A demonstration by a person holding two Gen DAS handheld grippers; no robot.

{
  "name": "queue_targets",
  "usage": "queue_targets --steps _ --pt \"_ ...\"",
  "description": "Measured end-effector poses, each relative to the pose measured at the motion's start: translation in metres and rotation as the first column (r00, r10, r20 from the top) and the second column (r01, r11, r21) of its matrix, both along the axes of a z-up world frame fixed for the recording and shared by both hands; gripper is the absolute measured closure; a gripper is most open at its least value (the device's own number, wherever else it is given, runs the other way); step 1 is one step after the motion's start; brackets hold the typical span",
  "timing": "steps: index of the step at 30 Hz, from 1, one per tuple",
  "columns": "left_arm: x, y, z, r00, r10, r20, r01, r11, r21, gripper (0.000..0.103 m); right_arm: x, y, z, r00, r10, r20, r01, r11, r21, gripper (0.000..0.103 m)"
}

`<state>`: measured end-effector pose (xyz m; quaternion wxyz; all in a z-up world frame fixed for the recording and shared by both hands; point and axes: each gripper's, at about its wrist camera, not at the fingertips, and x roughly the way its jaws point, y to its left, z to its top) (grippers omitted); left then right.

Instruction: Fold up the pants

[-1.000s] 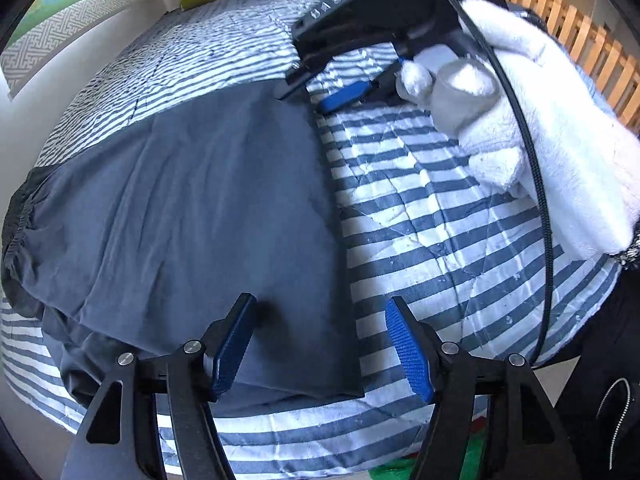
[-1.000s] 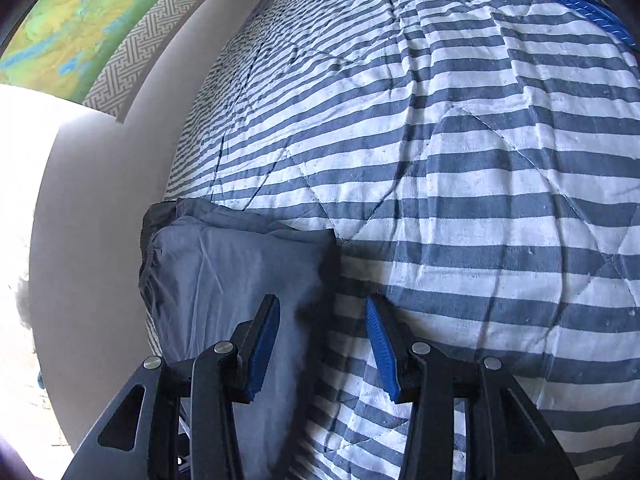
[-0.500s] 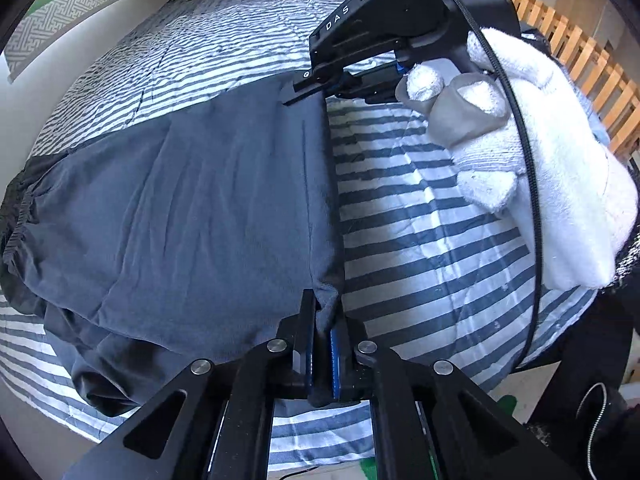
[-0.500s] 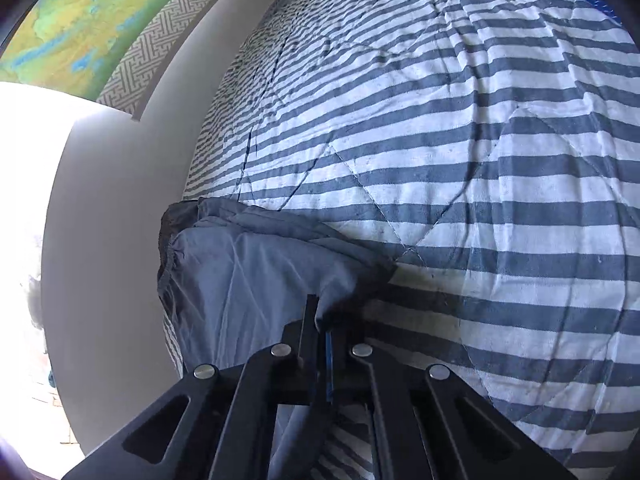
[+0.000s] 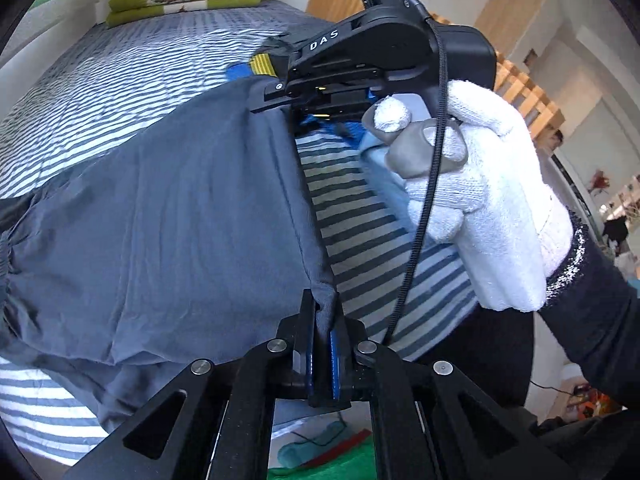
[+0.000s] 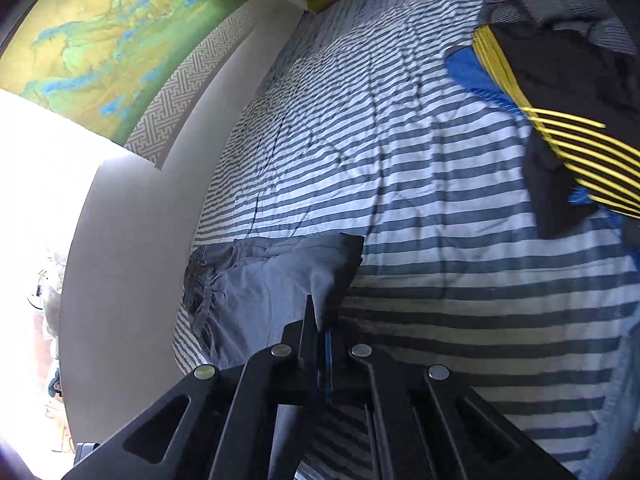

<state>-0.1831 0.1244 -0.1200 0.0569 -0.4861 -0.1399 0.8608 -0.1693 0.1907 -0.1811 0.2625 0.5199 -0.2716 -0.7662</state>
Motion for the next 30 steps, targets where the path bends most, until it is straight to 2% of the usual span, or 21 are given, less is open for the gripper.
queue_targets --steps 3,6,8,11,15,18,22,24,30 --pt "-0.017 0.029 0.010 0.996 -0.087 -0.037 0.089 0.994 0.060 0.098 0.014 0.048 0.011 0.997 -0.074 0.007 0.074 0.997 0.027 0.101" --pt "-0.022 0.031 0.015 0.991 -0.123 -0.057 0.129 0.984 0.125 0.098 0.026 0.075 0.022 0.993 -0.120 -0.010 0.121 0.988 0.096 0.101" --pt "-0.016 0.018 0.017 0.991 -0.116 -0.066 0.125 0.979 0.164 0.098 0.029 0.082 0.025 0.991 -0.137 0.003 0.136 0.984 0.120 0.101" --pt "0.007 -0.018 0.022 0.995 -0.056 -0.086 0.071 0.980 0.185 0.098 0.027 0.067 0.038 0.993 -0.121 -0.006 0.121 0.984 0.129 0.101" --pt "0.047 -0.097 0.025 0.991 0.088 -0.100 -0.070 0.983 0.171 0.098 0.019 0.003 0.060 0.998 -0.043 -0.042 0.049 0.989 0.141 0.101" --pt "0.080 -0.164 0.024 0.971 0.214 -0.104 -0.196 0.967 0.161 0.098 0.010 -0.060 0.071 0.998 0.040 -0.056 -0.031 0.989 0.146 0.101" --pt "0.119 -0.241 0.013 0.933 0.346 -0.098 -0.332 0.933 0.137 0.098 -0.009 -0.160 0.072 0.987 0.146 -0.067 -0.131 0.973 0.188 0.101" --pt "0.137 -0.278 0.002 0.911 0.403 -0.082 -0.389 0.909 0.152 0.098 -0.020 -0.208 0.065 0.980 0.190 -0.054 -0.175 0.962 0.208 0.101" --pt "0.187 -0.364 -0.046 0.855 0.518 -0.021 -0.501 0.838 0.217 0.098 -0.046 -0.325 0.024 0.959 0.284 0.006 -0.271 0.909 0.317 0.101"
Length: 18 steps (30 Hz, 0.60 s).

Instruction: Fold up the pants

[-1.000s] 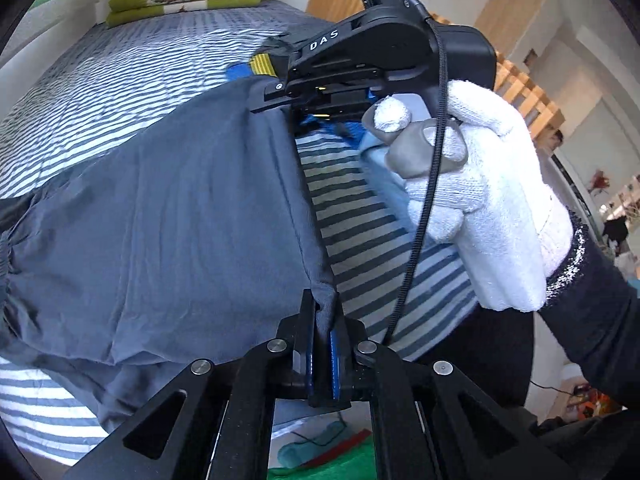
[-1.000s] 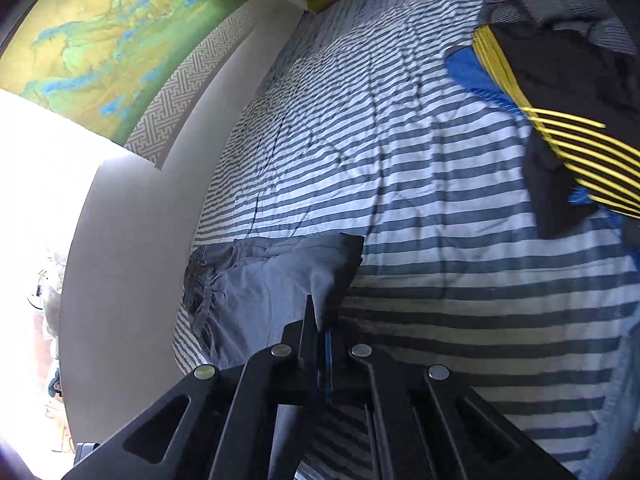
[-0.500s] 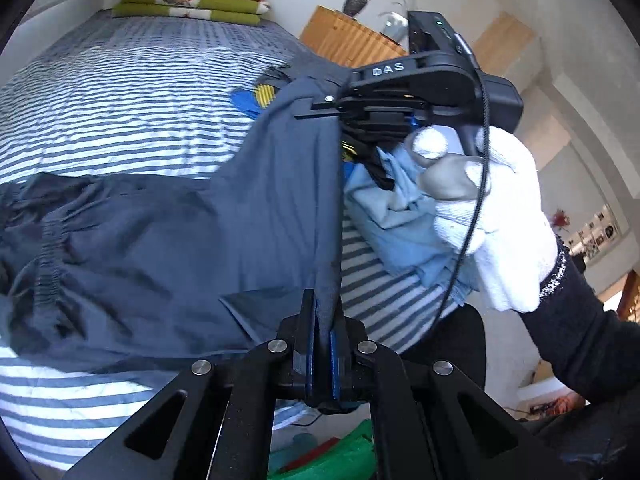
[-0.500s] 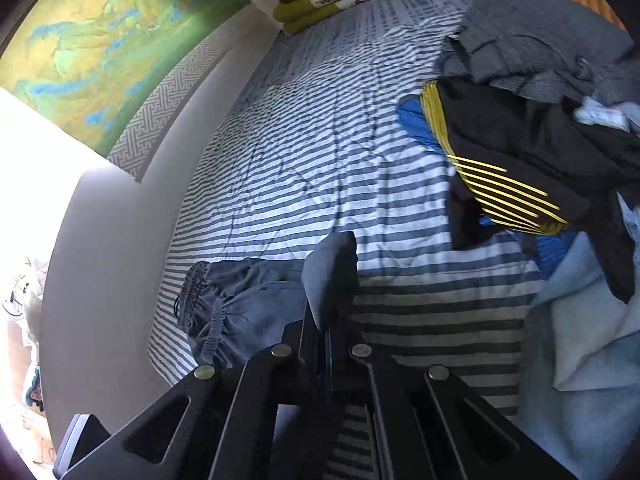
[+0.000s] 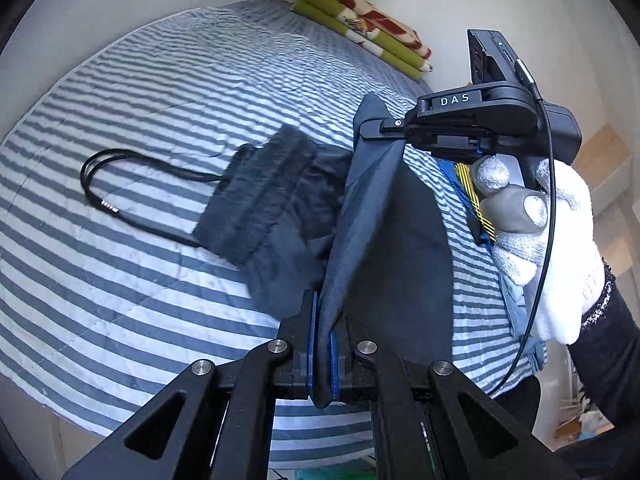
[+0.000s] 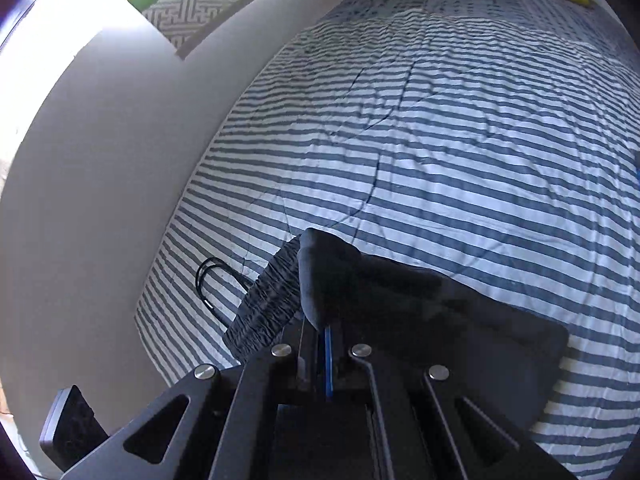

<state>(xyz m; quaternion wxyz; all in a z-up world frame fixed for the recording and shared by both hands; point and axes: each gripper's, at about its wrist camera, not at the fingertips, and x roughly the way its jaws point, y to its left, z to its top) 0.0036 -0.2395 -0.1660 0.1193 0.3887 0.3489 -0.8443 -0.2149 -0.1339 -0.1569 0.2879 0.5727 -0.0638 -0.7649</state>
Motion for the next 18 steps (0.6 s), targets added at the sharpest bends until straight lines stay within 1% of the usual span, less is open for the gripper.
queue_targets --steps 2,3,6,7,8,9,10,11,12,13,14,15,16,18 --pt "0.005 -0.023 -0.019 1.000 0.027 0.002 -0.027 0.999 0.025 0.098 -0.005 -0.026 -0.013 1.000 0.017 0.011 -0.017 0.999 0.035 0.101" --pt "0.013 -0.027 -0.022 0.999 0.036 0.000 -0.036 0.999 0.036 0.098 -0.008 -0.036 -0.019 1.000 0.023 0.017 -0.024 0.999 0.047 0.101" --pt "0.017 -0.047 -0.039 0.998 0.067 -0.002 -0.066 0.996 0.062 0.098 -0.014 -0.060 -0.032 0.999 0.044 0.012 -0.045 0.995 0.086 0.101" --pt "0.018 -0.052 -0.044 0.997 0.072 -0.001 -0.071 0.995 0.067 0.098 -0.017 -0.066 -0.034 0.998 0.059 0.012 -0.060 0.995 0.083 0.096" --pt "0.016 -0.052 -0.045 0.997 0.074 0.003 -0.074 0.995 0.070 0.098 -0.020 -0.070 -0.037 0.997 0.076 0.019 -0.078 0.994 0.078 0.095" --pt "0.017 -0.054 -0.048 0.997 0.072 0.006 -0.073 0.995 0.069 0.097 -0.023 -0.070 -0.037 0.996 0.083 0.033 -0.085 0.994 0.070 0.090" --pt "0.017 -0.056 -0.051 0.997 0.071 0.017 -0.072 0.995 0.064 0.094 -0.027 -0.066 -0.037 0.995 0.087 0.056 -0.089 0.996 0.027 0.081" --pt "0.016 -0.053 -0.050 0.997 0.075 0.033 -0.077 0.996 0.054 0.090 -0.030 -0.057 -0.032 0.994 0.082 0.069 -0.080 0.996 -0.029 0.077" --pt "0.017 -0.054 -0.051 0.995 0.080 0.051 -0.082 0.996 0.047 0.081 -0.033 -0.045 -0.027 0.995 0.068 0.067 -0.064 0.996 -0.069 0.069" --pt "0.018 -0.056 -0.052 0.993 0.093 0.077 -0.096 0.995 0.036 0.073 -0.035 -0.034 -0.020 0.997 0.058 0.058 -0.052 0.993 -0.102 0.067" --pt "0.016 -0.055 -0.055 0.989 0.117 0.094 -0.119 0.993 0.023 0.060 -0.037 -0.018 -0.012 0.998 0.049 0.045 -0.043 0.990 -0.133 0.067" --pt "0.022 -0.055 -0.053 0.986 0.137 0.091 -0.138 0.990 0.011 0.057 -0.038 -0.003 -0.005 0.999 0.039 0.033 -0.034 0.987 -0.156 0.067" --pt "0.027 -0.057 -0.049 0.985 0.152 0.084 -0.153 0.988 0.002 0.057 -0.036 0.015 0.000 0.999 0.030 0.020 -0.026 0.986 -0.165 0.067" --pt "0.034 -0.057 -0.037 0.982 0.177 0.071 -0.176 0.984 -0.027 0.057 -0.031 0.045 0.007 1.000 0.017 -0.008 -0.018 0.988 -0.151 0.067"
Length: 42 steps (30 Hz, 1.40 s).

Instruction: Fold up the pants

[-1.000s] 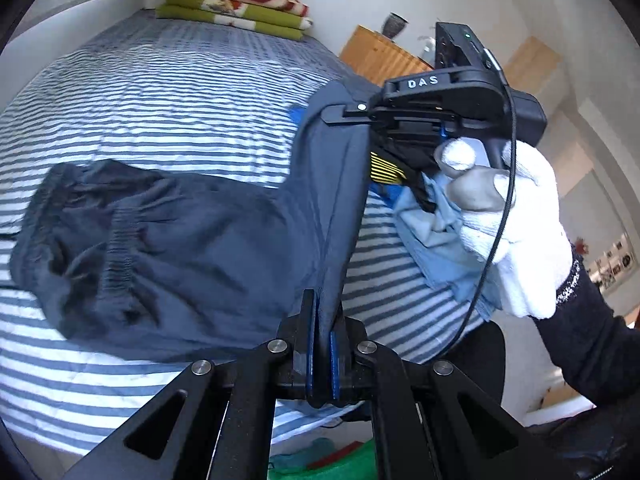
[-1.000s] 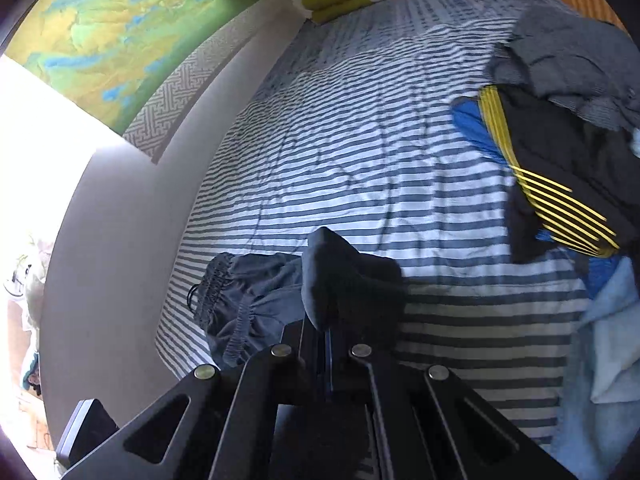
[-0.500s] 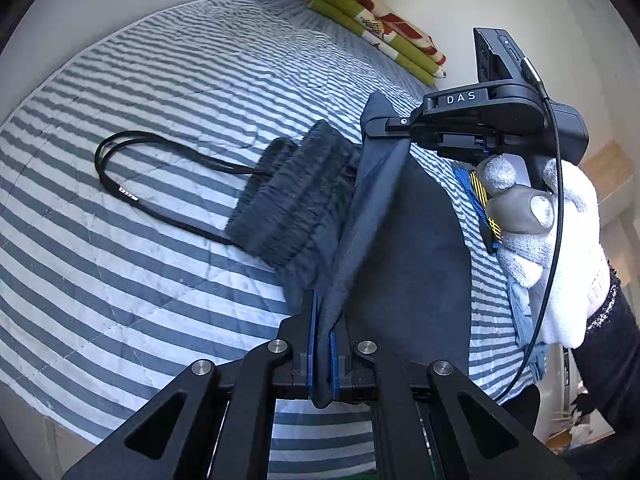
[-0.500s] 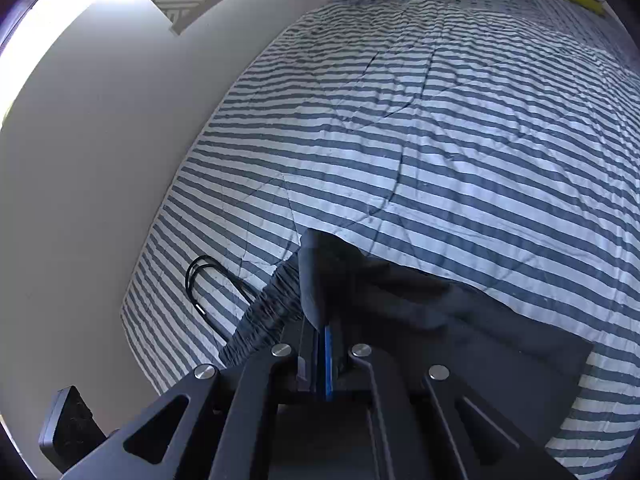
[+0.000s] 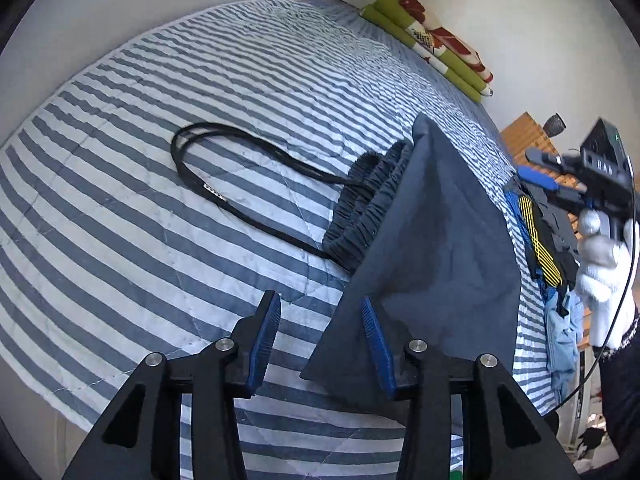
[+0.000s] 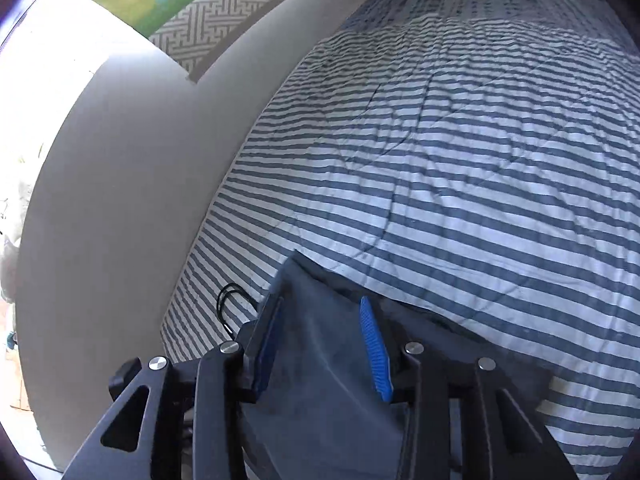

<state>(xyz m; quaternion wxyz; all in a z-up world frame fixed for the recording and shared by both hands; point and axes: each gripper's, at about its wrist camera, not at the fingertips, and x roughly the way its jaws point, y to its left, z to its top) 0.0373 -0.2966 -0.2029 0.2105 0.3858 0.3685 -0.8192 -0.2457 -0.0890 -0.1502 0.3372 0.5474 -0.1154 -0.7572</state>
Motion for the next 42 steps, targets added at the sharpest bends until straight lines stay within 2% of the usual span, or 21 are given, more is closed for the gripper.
queue_targets --steps 4,6,8,10,14,15,17,18,20,22,24,25,27,30,32,35,37,39,42 --pt "-0.014 0.014 0.025 0.998 -0.051 -0.024 0.050 0.997 -0.065 0.057 0.026 0.051 -0.003 0.999 0.001 -0.049 0.003 0.997 0.083 0.067" --pt "-0.035 0.034 0.034 0.991 -0.131 -0.021 0.129 0.988 -0.085 0.057 0.034 0.064 -0.014 0.998 -0.005 -0.059 0.013 0.990 0.143 0.067" --pt "-0.057 0.066 0.041 0.972 -0.232 -0.014 0.230 0.968 -0.105 0.057 0.039 0.079 -0.029 0.999 -0.029 -0.046 0.036 0.987 0.156 0.067" --pt "-0.080 0.104 0.042 0.939 -0.344 0.001 0.341 0.932 -0.119 0.057 0.037 0.095 -0.046 0.998 -0.067 -0.004 0.067 0.987 0.144 0.067" --pt "-0.109 0.187 0.031 0.845 -0.531 0.069 0.535 0.832 -0.145 0.057 0.028 0.117 -0.072 0.992 -0.122 0.043 0.117 0.988 0.101 0.067" --pt "-0.113 0.202 0.025 0.826 -0.556 0.093 0.564 0.813 -0.143 0.057 0.026 0.122 -0.074 0.990 -0.132 0.046 0.128 0.989 0.079 0.067" --pt "-0.116 0.220 0.015 0.806 -0.577 0.130 0.591 0.795 -0.136 0.057 0.023 0.133 -0.081 0.986 -0.143 0.081 0.142 0.990 0.015 0.067" --pt "-0.116 0.224 0.013 0.807 -0.574 0.138 0.589 0.798 -0.126 0.057 0.022 0.139 -0.084 0.983 -0.145 0.110 0.148 0.989 -0.018 0.067" --pt "-0.116 0.218 0.007 0.824 -0.550 0.133 0.563 0.820 -0.100 0.057 0.022 0.148 -0.089 0.978 -0.152 0.141 0.162 0.985 -0.065 0.067" --pt "-0.106 0.210 0.011 0.847 -0.517 0.123 0.528 0.844 -0.089 0.057 0.025 0.153 -0.086 0.984 -0.141 0.104 0.151 0.984 -0.093 0.067" --pt "-0.095 0.203 0.016 0.871 -0.474 0.127 0.486 0.870 -0.087 0.057 0.031 0.151 -0.077 0.995 -0.096 -0.011 0.096 0.995 -0.011 0.067" --pt "-0.090 0.200 0.016 0.876 -0.463 0.136 0.475 0.876 -0.081 0.057 0.033 0.146 -0.073 0.997 -0.035 -0.066 0.039 0.998 0.052 0.067" --pt "-0.081 0.204 0.018 0.880 -0.445 0.170 0.462 0.883 -0.080 0.057 0.035 0.133 -0.075 0.992 0.090 -0.089 -0.079 0.989 0.125 0.067" --pt "-0.076 0.219 0.019 0.867 -0.450 0.214 0.477 0.874 -0.091 0.057 0.041 0.116 -0.077 0.961 0.223 -0.163 -0.177 0.951 0.254 0.067" --pt "-0.082 0.234 0.023 0.851 -0.468 0.238 0.505 0.853 -0.129 0.057 0.044 0.106 -0.080 0.934 0.291 -0.206 -0.215 0.920 0.327 0.067" --pt "-0.101 0.251 0.026 0.827 -0.494 0.267 0.545 0.821 -0.170 0.057 0.045 0.106 -0.084 0.904 0.345 -0.252 -0.247 0.903 0.351 0.067" --pt "-0.113 0.255 0.024 0.818 -0.500 0.283 0.558 0.809 -0.183 0.057 0.048 0.108 -0.085 0.877 0.391 -0.279 -0.284 0.891 0.354 0.067" --pt "-0.122 0.254 0.022 0.819 -0.497 0.288 0.556 0.811 -0.182 0.057 0.051 0.107 -0.088 0.851 0.436 -0.294 -0.319 0.873 0.369 0.067" --pt "-0.127 0.245 0.019 0.827 -0.480 0.293 0.538 0.827 -0.162 0.057 0.050 0.104 -0.093 0.822 0.480 -0.307 -0.352 0.852 0.388 0.067"
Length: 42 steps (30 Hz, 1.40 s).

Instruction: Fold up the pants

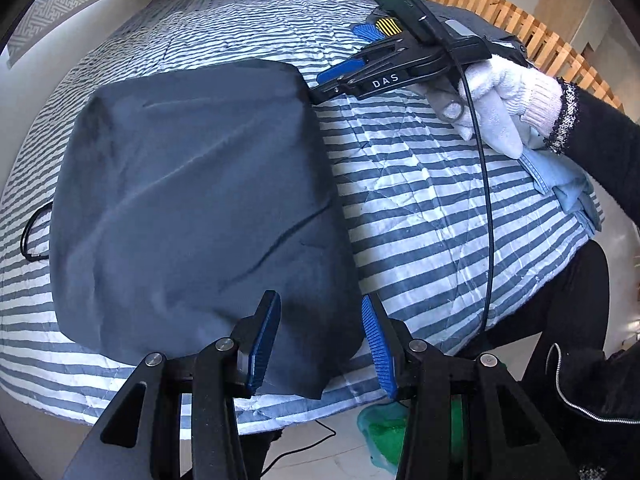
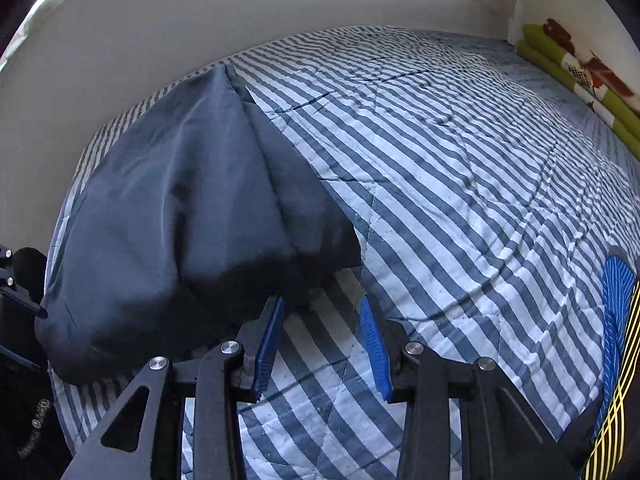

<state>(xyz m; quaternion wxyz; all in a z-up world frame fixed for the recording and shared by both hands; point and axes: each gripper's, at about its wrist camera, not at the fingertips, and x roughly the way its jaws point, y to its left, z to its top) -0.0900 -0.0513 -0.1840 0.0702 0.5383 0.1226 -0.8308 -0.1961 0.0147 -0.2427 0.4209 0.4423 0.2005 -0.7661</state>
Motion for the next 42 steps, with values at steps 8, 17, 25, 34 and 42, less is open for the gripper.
queue_targets --steps 8,17,25,34,42 --pt "0.000 -0.023 -0.018 0.997 0.058 0.044 -0.059 0.998 0.028 0.057 -0.004 -0.014 -0.003 0.990 0.139 0.019 -0.139 0.990 -0.008 0.087" --pt "-0.003 -0.018 -0.046 0.992 -0.006 0.126 0.002 0.999 0.035 0.057 -0.005 -0.012 0.030 0.997 0.060 -0.043 -0.061 0.998 -0.029 0.099" --pt "-0.002 -0.005 -0.042 0.988 -0.087 0.131 0.086 0.996 0.011 0.053 -0.021 -0.017 0.045 0.994 -0.004 -0.110 0.004 1.000 -0.006 0.100" --pt "-0.015 -0.028 0.018 0.998 -0.041 -0.056 0.047 0.993 0.108 0.051 -0.032 -0.010 0.043 0.999 -0.030 -0.035 0.028 0.998 -0.053 0.099" --pt "-0.056 -0.028 -0.037 0.993 -0.088 0.074 0.087 0.996 0.019 0.050 -0.055 -0.007 0.032 0.998 -0.066 0.003 0.066 0.997 -0.046 0.099"
